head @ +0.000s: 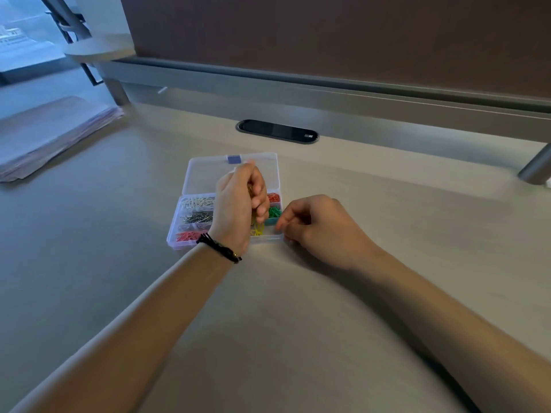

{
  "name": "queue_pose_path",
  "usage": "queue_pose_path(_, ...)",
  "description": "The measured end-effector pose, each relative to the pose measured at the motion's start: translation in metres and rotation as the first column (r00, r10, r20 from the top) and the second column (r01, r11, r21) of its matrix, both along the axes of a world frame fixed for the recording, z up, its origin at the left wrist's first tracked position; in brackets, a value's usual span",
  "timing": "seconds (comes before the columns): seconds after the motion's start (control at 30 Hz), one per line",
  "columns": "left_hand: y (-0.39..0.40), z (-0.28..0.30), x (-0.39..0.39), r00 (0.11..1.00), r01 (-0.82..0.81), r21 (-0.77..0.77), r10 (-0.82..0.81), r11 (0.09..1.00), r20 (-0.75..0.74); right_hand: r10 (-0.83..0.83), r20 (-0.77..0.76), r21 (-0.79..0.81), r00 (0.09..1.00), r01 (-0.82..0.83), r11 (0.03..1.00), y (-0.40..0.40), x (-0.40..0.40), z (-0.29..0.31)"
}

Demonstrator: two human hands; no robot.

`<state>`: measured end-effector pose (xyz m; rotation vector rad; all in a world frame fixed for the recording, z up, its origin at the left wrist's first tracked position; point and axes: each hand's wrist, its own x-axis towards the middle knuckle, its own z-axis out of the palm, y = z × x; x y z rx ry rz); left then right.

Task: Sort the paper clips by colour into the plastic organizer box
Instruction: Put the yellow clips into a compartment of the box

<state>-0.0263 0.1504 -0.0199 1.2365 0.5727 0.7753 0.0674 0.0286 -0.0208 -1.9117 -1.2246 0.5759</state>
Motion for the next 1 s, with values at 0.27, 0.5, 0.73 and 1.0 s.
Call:
queue_pose_path(0.27, -0.0040, 0.0028, -0.0025, 1.000, 0.013, 0.075, -0.012, 0.997, -0.012, 0.011, -0.041, -0.008, 0.999, -0.011, 1.000, -0.0019, 0.0021, 0.0012)
queue_pose_path(0.5, -0.0019, 0.0033, -0.0044, 1.000, -0.007, 0.088, 0.008, 0.996, -0.011, 0.023, -0.067, -0.021, 0.998, -0.025, 0.999, -0.0014, 0.0024, 0.0030)
queue_pose_path(0.73, -0.0062, 0.0058, -0.0032, 1.000, 0.000, 0.029, 0.001, 1.000, -0.025, 0.020, -0.088, -0.018, 0.996, -0.021, 1.000, -0.0019, 0.0044, 0.0031)
queue_pose_path(1.0, -0.0072, 0.0070, -0.0056, 0.998, 0.059, 0.051, -0.058, 0.997, -0.033, 0.011, -0.077, 0.007, 0.997, -0.011, 1.000, -0.0041, 0.0081, 0.0043)
